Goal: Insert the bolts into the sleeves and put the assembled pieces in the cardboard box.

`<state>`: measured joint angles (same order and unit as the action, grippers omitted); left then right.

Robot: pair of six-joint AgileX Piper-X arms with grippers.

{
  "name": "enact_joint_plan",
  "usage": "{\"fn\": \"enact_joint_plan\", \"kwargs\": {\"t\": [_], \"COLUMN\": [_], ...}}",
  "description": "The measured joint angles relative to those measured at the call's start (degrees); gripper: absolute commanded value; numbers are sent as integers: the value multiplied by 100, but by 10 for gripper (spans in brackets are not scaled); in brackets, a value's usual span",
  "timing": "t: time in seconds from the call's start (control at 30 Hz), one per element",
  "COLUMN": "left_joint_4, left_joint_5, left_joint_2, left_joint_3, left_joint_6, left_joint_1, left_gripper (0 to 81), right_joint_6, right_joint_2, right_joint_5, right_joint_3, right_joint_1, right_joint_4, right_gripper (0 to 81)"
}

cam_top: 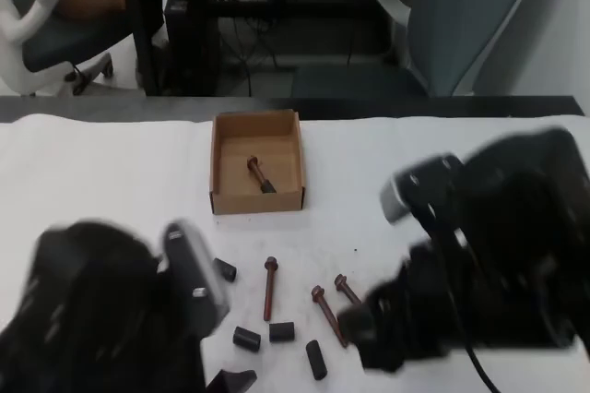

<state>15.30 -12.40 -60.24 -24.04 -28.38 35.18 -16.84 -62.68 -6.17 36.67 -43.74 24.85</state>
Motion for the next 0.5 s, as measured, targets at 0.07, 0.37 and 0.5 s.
{"fn": "enact_joint_plan", "kwargs": {"t": [0.07, 0.37, 0.5], "left_joint_4": [439, 1526, 1600], "left_joint_5": [10, 497, 948], "left_joint_2": [-474, -2134, -2643], "left_joint_3": [-382, -1324, -1658], "left_joint_6": [-800, -2948, -3173], "left_joint_1": [0, 15, 15], "left_gripper": [601, 570, 501], "right_joint_6": [-238, -945, -1245], "right_joint_2": [356, 2139, 2992], "right_joint_5": [-1, -284, -466], "right_joint_3": [-280, -1293, -1688], "right_joint_1": [-63, -140, -140], "right_joint_4": [-1, 1, 22], "right_gripper": [570, 570, 570]}}
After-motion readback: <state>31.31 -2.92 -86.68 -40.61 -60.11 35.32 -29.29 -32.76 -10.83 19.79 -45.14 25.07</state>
